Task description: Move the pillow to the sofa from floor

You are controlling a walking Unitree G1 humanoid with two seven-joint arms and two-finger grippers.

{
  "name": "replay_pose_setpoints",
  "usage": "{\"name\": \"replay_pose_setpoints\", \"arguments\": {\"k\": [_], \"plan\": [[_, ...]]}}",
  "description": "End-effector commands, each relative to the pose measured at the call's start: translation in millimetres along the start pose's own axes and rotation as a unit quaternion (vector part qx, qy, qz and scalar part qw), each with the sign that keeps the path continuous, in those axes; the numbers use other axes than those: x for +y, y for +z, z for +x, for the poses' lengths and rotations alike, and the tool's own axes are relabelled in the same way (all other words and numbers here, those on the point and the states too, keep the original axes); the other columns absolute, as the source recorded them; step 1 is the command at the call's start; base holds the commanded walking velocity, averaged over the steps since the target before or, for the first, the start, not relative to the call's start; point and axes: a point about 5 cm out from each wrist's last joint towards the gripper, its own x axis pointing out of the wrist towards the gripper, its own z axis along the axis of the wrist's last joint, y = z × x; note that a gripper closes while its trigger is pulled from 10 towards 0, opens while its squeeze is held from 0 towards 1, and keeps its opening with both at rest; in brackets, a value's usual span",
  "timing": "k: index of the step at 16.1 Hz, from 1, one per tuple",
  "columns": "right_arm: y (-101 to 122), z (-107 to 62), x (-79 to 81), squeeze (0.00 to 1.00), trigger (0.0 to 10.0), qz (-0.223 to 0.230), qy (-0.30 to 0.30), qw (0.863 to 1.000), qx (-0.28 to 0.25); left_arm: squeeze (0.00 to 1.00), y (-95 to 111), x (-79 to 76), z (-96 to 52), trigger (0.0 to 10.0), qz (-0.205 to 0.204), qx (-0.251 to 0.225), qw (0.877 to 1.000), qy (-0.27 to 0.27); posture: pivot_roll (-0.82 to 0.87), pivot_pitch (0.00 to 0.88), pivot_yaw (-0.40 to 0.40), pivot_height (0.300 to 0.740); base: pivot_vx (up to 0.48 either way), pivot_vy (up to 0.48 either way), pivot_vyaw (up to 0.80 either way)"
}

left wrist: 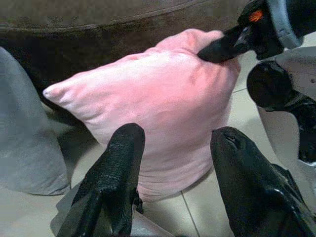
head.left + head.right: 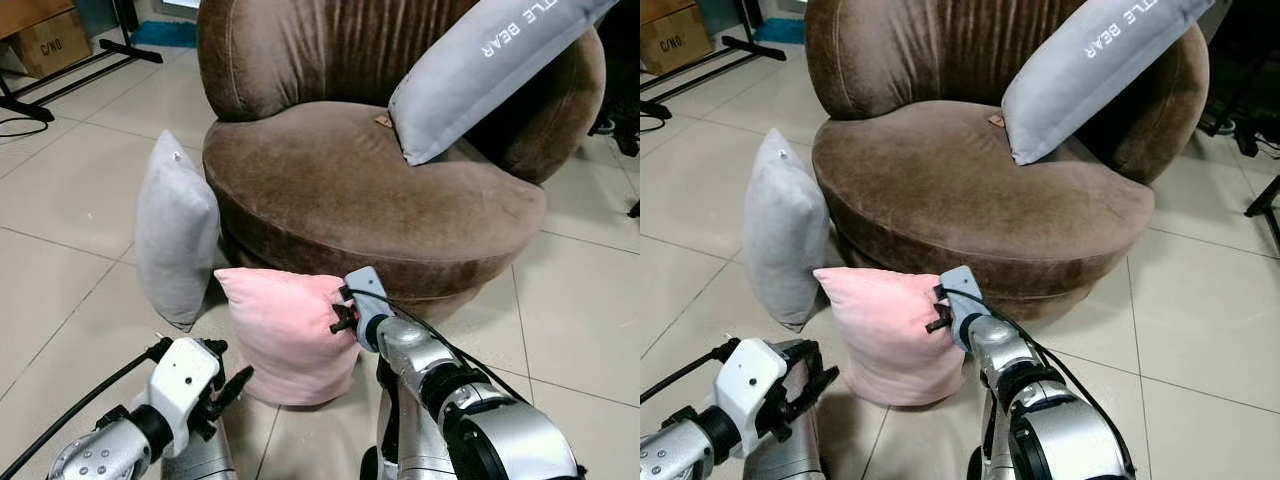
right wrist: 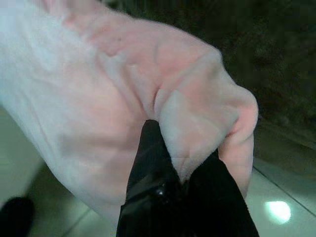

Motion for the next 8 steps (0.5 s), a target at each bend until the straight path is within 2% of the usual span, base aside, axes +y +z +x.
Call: {"name": "replay_pose_setpoints", "arguments": {"k": [1,2,4,5,7,8], "plan": [[13.7,-1.6,-3.9,0.00,0.0,0.035,0.004,0.998,-0.047,0.00,1.6,4.8,1.4,10.0,-0.001,-0.012,1.000,0.020,0.08,0.000,-0.064,0.414,0.000,0.000,0.00],[17.7,-2.2,-5.0,0.00,0.0,0.047,0.005,0.997,-0.060,0.00,1.4,6.9,2.9,10.0,-0.003,-0.014,1.000,0.026,0.08,0.000,-0.061,0.414,0.000,0.000,0.00],[42.7,-16.8,-18.8,0.00,0.0,0.159,0.007,0.975,-0.157,0.00,4.7,15.1,12.1,10.0,-0.009,-0.035,0.997,0.062,0.06,0.000,-0.051,0.414,0.000,0.000,0.00],[47.1,-23.7,-22.5,0.00,0.0,0.183,0.007,0.967,-0.178,0.00,5.4,18.0,13.3,10.0,-0.014,-0.040,0.996,0.078,0.06,0.000,-0.050,0.414,0.000,0.000,0.00],[55.5,-40.2,-28.0,0.00,0.0,0.196,0.007,0.956,-0.218,0.00,8.7,24.7,17.7,10.0,-0.018,-0.053,0.993,0.107,0.04,0.000,-0.036,0.414,0.000,0.000,0.00],[59.6,-49.1,-29.0,0.00,0.0,0.188,0.008,0.953,-0.236,0.00,11.6,27.3,19.8,10.0,-0.019,-0.061,0.991,0.119,0.04,0.000,-0.030,0.414,0.000,0.000,0.00]]}}
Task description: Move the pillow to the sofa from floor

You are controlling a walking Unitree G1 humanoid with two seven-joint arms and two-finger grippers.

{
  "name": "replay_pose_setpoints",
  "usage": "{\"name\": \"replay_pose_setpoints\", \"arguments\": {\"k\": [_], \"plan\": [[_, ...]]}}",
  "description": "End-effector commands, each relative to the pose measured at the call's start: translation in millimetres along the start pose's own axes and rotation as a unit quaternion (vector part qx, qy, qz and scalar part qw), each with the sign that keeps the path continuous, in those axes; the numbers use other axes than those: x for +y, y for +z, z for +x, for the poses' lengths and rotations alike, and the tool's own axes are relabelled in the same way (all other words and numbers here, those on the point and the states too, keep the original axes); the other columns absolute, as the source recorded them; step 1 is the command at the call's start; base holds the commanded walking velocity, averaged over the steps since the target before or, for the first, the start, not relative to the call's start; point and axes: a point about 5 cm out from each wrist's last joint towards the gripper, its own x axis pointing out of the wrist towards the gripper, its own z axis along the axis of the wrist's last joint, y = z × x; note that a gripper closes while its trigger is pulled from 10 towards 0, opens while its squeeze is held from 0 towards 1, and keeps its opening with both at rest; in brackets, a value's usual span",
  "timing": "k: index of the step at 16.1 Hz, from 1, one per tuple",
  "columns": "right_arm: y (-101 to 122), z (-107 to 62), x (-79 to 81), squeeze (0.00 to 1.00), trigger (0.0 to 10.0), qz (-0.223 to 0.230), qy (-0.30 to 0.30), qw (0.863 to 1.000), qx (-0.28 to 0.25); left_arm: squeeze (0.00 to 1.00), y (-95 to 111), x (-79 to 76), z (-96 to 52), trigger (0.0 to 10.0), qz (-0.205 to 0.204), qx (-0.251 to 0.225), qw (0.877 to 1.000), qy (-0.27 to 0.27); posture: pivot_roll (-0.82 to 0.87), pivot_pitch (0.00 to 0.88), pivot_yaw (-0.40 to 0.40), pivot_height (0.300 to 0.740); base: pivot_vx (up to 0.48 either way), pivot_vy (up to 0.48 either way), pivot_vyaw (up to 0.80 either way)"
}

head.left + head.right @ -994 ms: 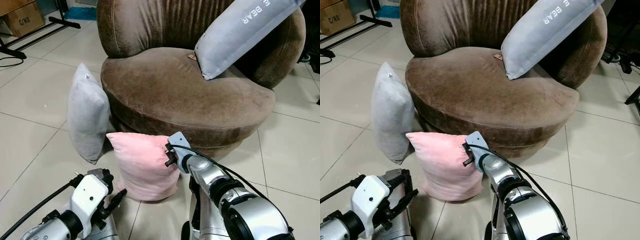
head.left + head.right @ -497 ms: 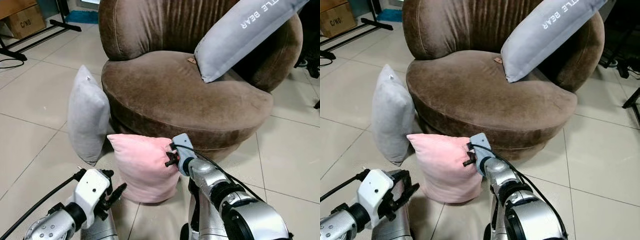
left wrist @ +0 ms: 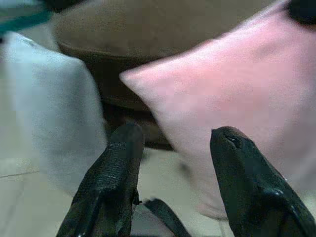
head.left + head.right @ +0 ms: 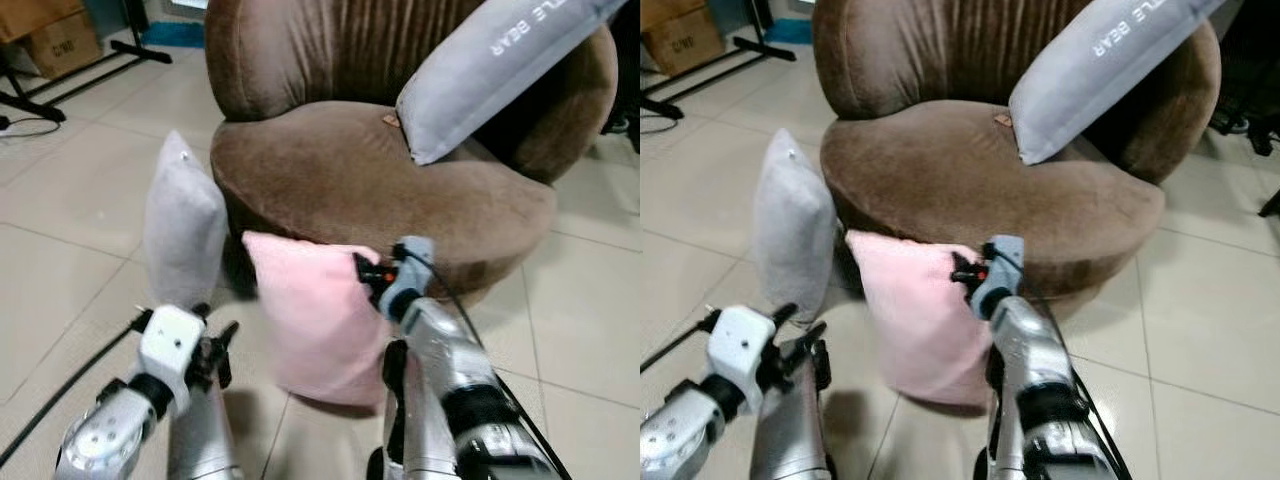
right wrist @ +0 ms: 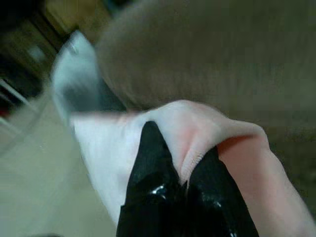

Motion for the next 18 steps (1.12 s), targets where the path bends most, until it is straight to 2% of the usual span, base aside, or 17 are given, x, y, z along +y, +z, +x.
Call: {"name": "replay_pose_setpoints", "arguments": {"k": [1,2,3,4,5,7,10,14,18], "plan": [[28.1,-6.7,6.6,0.00,0.0,-0.015,0.020,0.998,-0.056,0.00,4.5,4.2,5.2,10.0,0.005,-0.013,1.000,0.019,0.02,0.000,-0.017,0.414,0.000,0.000,0.00],[28.1,-6.7,6.6,0.00,0.0,-0.015,0.020,0.998,-0.056,0.00,4.5,4.2,5.2,10.0,0.005,-0.013,1.000,0.019,0.02,0.000,-0.017,0.414,0.000,0.000,0.00],[41.9,-18.4,13.5,0.00,0.0,-0.020,0.033,0.995,-0.092,0.00,7.6,6.9,14.4,10.0,0.004,-0.026,0.999,0.029,0.01,0.000,-0.013,0.414,0.000,0.000,0.00],[41.9,-18.4,13.5,0.00,0.0,-0.020,0.033,0.995,-0.092,0.00,7.6,6.9,14.4,10.0,0.004,-0.026,0.999,0.029,0.01,0.000,-0.013,0.414,0.000,0.000,0.00],[47.3,-28.7,19.0,0.00,10.0,-0.020,0.043,0.995,-0.092,0.00,13.4,10.5,27.7,10.0,0.014,-0.042,0.998,0.034,0.00,0.000,0.007,0.414,0.000,0.000,0.00],[46.8,-32.8,14.9,0.00,10.0,-0.026,0.007,0.995,-0.094,0.00,22.3,11.2,34.6,10.0,0.022,-0.066,0.997,0.031,-0.01,0.000,0.012,0.424,0.000,0.000,0.00],[55.8,-35.8,15.2,0.00,10.0,0.005,-0.019,0.993,-0.113,0.00,26.4,14.3,36.2,10.0,0.019,-0.075,0.996,0.047,-0.01,0.000,0.015,0.444,0.000,0.000,0.00],[53.0,-31.4,20.5,0.00,10.0,0.010,-0.023,0.995,-0.099,0.00,28.2,18.2,42.1,10.0,0.023,-0.084,0.995,0.053,0.01,0.000,0.005,0.474,0.000,0.000,0.00],[57.0,-29.3,18.8,0.00,10.0,0.000,-0.026,0.995,-0.098,0.00,29.0,20.0,47.2,10.0,0.026,-0.087,0.994,0.056,0.00,0.000,0.008,0.499,0.000,0.000,0.00]]}}
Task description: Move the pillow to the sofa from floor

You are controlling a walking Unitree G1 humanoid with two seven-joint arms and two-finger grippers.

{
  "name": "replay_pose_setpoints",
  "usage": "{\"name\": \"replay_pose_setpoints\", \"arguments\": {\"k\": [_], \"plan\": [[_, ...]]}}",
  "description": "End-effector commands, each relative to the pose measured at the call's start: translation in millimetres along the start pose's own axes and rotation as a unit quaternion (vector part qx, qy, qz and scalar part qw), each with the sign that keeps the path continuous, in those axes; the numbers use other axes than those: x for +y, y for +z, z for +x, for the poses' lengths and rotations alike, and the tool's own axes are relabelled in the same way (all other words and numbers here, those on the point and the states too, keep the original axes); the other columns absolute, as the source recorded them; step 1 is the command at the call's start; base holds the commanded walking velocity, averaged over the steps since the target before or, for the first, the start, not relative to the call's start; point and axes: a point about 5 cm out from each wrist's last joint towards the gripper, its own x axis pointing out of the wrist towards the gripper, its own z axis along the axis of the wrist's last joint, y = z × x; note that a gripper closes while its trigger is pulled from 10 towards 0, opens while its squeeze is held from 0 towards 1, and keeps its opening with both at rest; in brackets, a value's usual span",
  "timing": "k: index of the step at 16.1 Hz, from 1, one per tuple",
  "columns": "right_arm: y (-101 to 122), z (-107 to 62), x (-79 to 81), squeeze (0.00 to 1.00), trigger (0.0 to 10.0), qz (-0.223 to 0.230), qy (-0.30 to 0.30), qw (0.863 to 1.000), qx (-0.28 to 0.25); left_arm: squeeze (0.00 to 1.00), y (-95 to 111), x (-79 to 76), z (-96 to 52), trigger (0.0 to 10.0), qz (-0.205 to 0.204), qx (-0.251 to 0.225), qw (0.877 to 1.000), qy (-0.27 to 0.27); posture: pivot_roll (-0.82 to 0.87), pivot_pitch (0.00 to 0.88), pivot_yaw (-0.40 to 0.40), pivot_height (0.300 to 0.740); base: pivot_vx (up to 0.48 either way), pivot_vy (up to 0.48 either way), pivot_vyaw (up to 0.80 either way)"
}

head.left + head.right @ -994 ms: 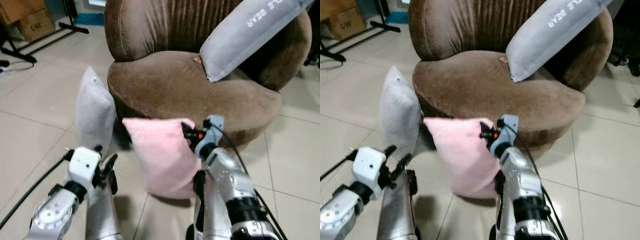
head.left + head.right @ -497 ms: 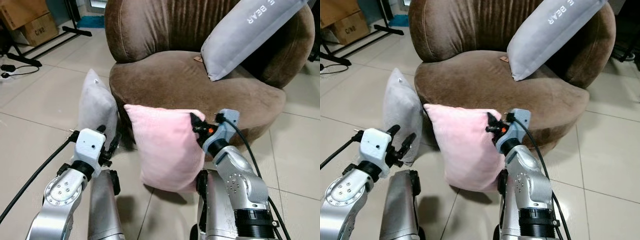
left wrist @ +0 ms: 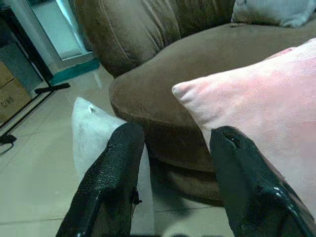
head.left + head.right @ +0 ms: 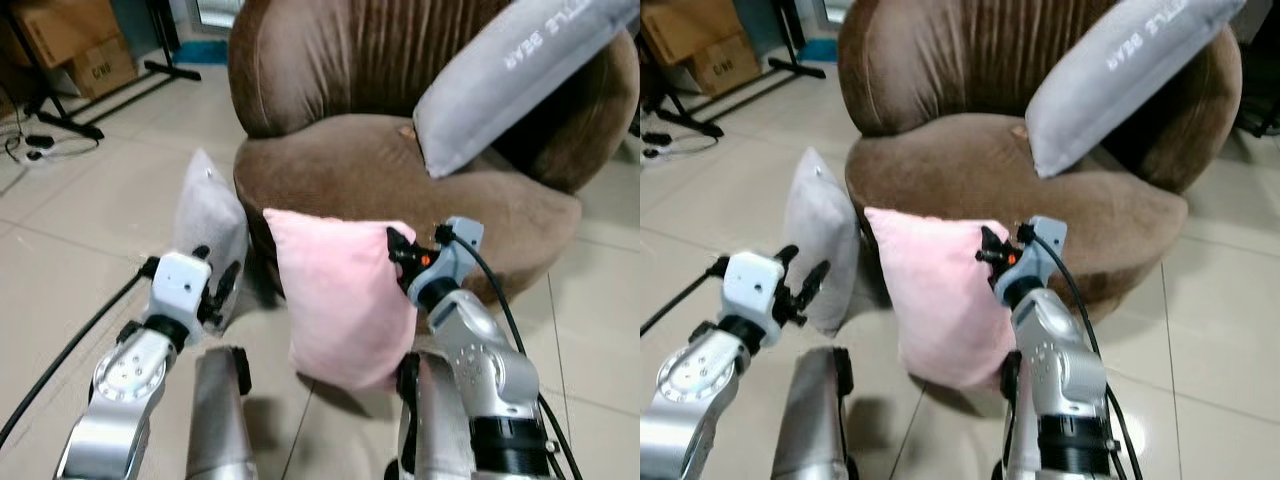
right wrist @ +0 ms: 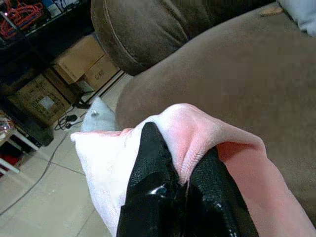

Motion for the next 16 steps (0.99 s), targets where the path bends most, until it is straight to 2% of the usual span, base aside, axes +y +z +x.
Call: {"name": "replay_pose_setpoints", "arguments": {"k": [1,9,16], "plan": [[14.7,3.3,6.0,0.00,10.0,-0.010,0.013,0.999,-0.027,0.00,1.0,3.4,1.6,10.0,0.007,-0.005,1.000,0.007,0.00,0.000,0.008,0.509,0.000,0.000,0.00],[20.8,7.9,6.8,0.00,10.0,0.002,0.009,0.999,-0.034,0.00,3.8,10.5,6.0,10.0,0.019,-0.015,1.000,0.013,0.01,0.000,0.017,0.584,0.000,0.000,0.00],[19.4,8.1,2.0,0.00,10.0,0.008,0.002,0.999,-0.033,0.00,3.8,8.4,10.6,10.0,0.024,-0.017,1.000,0.007,0.01,0.000,0.010,0.654,0.000,0.000,0.00]]}}
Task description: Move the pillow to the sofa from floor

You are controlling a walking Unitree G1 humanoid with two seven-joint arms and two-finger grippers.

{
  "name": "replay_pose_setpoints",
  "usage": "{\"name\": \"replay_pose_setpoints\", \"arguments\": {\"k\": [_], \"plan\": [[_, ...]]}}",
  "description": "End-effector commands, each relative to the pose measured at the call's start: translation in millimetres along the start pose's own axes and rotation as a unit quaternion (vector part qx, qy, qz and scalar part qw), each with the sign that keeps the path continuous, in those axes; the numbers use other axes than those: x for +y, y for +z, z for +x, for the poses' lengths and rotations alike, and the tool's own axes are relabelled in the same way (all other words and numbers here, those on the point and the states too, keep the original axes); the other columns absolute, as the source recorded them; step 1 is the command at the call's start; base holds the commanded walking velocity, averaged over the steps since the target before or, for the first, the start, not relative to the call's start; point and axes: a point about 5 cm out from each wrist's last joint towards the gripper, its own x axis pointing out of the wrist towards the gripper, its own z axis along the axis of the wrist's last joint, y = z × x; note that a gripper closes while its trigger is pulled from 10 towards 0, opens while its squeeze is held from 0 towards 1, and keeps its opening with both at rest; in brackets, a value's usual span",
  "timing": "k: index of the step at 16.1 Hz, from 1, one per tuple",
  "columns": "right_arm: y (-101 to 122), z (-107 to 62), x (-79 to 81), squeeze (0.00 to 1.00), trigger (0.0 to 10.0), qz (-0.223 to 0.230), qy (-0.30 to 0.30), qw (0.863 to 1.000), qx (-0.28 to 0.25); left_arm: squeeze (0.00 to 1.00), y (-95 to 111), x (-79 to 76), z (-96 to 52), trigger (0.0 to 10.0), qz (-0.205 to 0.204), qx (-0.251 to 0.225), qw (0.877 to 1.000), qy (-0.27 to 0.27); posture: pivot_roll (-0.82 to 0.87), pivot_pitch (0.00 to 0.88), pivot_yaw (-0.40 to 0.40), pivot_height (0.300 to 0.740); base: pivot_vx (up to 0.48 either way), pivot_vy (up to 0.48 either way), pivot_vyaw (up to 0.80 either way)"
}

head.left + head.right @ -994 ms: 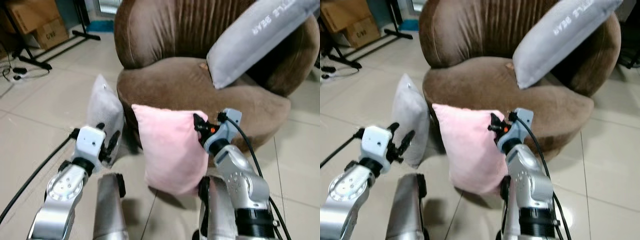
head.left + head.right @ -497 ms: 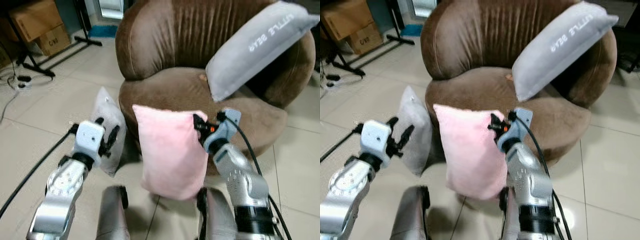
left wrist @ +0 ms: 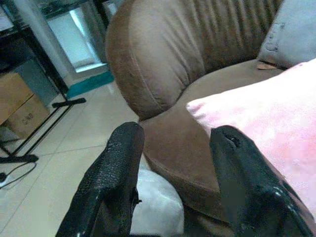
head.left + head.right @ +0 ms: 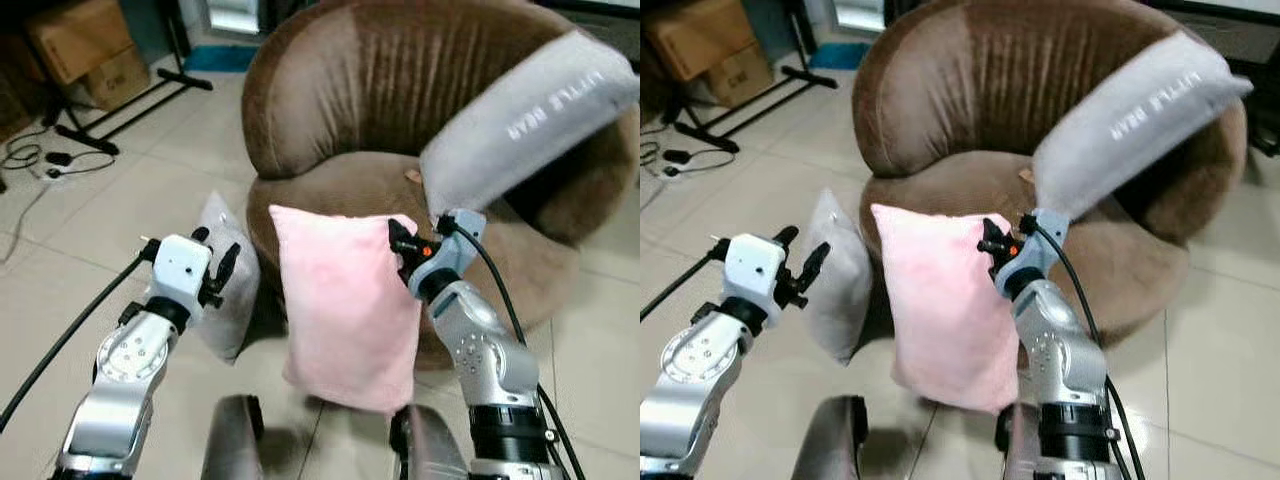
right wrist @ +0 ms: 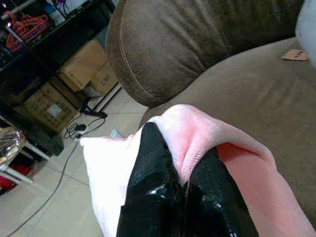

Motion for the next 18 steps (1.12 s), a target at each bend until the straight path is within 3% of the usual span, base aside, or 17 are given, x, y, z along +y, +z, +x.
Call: {"name": "replay_pose_setpoints", "arguments": {"k": [1,9,18], "plan": [[14.6,3.1,6.5,0.00,10.0,-0.003,0.013,0.999,-0.029,0.00,-2.5,1.8,-0.8,10.0,0.009,0.006,1.000,0.002,0.02,0.000,0.005,0.664,0.000,0.000,0.00],[14.1,6.7,7.3,0.00,10.0,-0.002,0.016,1.000,-0.025,0.00,-2.5,1.2,0.6,10.0,0.010,0.003,1.000,0.005,0.02,0.000,-0.008,0.739,0.000,0.000,0.00],[9.6,3.3,3.7,0.00,10.0,0.002,0.005,1.000,-0.020,0.00,-4.2,-0.7,0.4,10.0,0.012,0.006,1.000,-0.004,0.01,0.000,0.009,0.740,0.000,0.000,0.00]]}}
